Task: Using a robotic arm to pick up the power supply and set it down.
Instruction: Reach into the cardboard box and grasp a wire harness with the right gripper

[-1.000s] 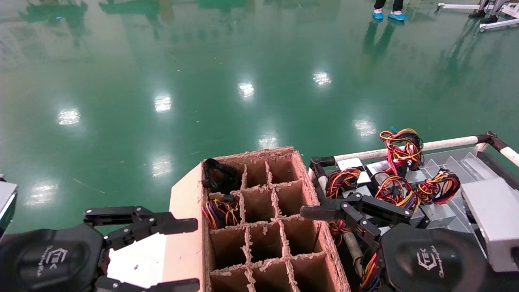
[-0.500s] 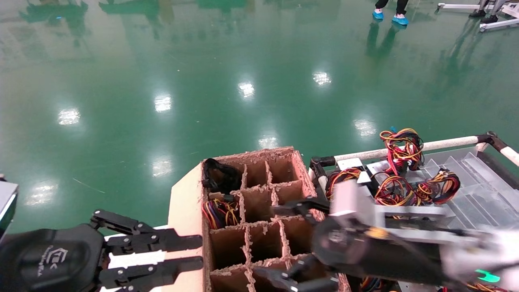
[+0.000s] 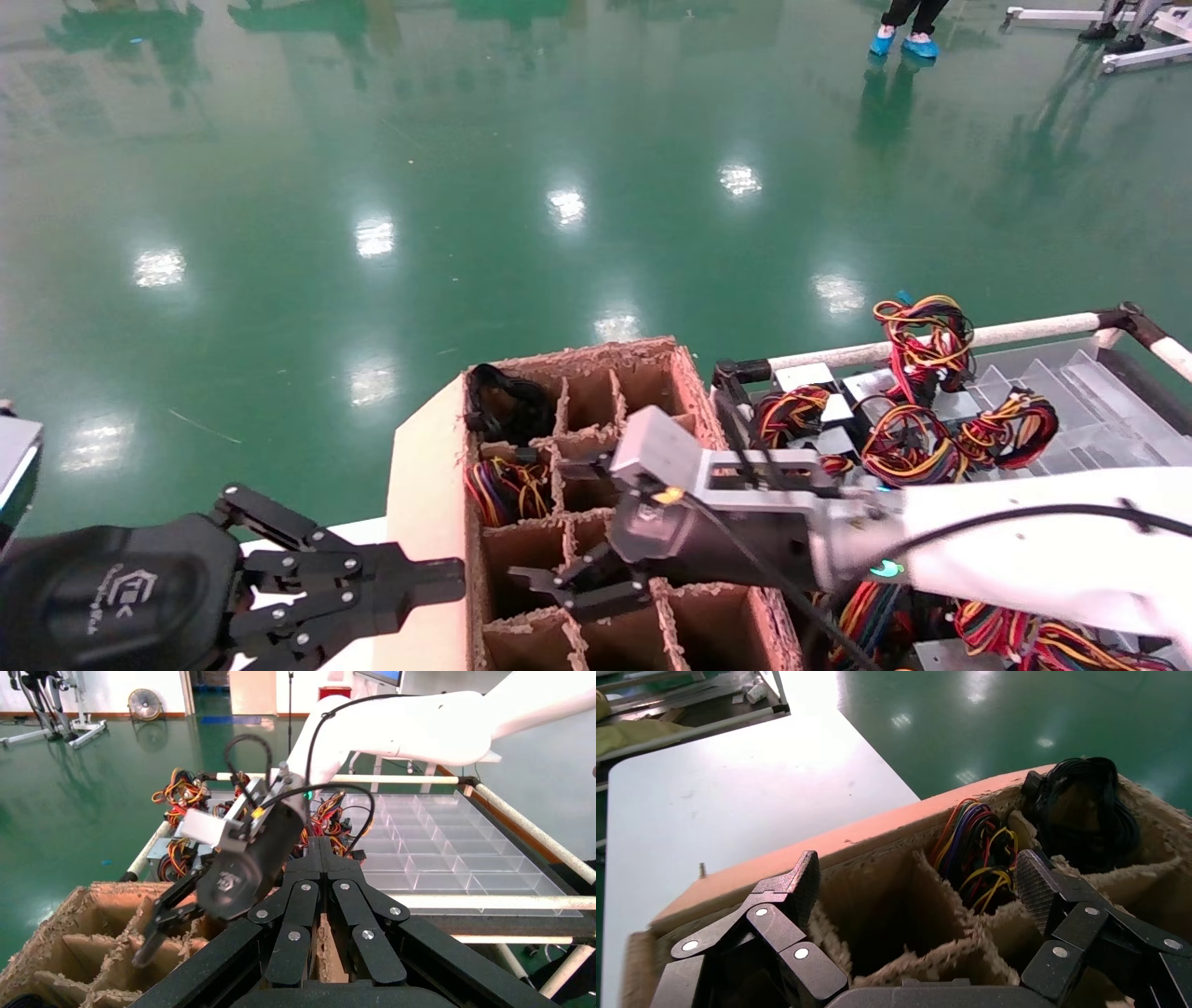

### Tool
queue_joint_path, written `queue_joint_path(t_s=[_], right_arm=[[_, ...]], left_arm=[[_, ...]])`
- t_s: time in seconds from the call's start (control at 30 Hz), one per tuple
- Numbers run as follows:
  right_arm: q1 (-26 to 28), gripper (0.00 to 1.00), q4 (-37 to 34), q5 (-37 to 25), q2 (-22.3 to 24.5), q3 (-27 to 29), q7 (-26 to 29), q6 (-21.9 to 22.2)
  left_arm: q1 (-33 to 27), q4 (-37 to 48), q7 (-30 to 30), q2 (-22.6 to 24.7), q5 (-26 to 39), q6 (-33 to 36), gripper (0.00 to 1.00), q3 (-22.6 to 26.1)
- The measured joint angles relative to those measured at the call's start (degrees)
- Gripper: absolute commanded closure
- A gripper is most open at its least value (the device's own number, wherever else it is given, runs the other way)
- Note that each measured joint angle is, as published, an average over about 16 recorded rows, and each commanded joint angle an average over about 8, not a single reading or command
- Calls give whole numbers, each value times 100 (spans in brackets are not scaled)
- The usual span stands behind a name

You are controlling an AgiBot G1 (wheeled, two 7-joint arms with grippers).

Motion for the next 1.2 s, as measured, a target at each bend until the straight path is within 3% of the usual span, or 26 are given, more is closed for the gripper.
queue_joint_path(t_s=[0.07, 0.13, 0.2, 0.27, 0.37, 0.43, 1.2], right_arm=[[68, 2, -179, -65, -138, -42, -96, 33], [129, 12, -347, -124, -265, -81, -189, 62], [185, 34, -502, -174, -381, -115, -276, 85], [239, 59, -648, -222, -490, -148, -358, 107], [317, 91, -844, -295, -634, -195, -465, 143], [364, 100, -961, -343, -722, -223, -524, 174], [664, 100, -1918, -645, -1373, -335, -1032, 697]], left_arm=[[0, 0, 0, 0, 0, 0, 61, 0], [0, 0, 0, 0, 0, 0, 36, 1], [0, 0, 0, 0, -1, 0, 13, 1], [0, 0, 1, 0, -1, -1, 1, 1], [0, 0, 1, -1, -1, -1, 0, 2], [-1, 0, 1, -1, -1, -1, 0, 2], [-1, 0, 3, -2, -4, -2, 0, 6]])
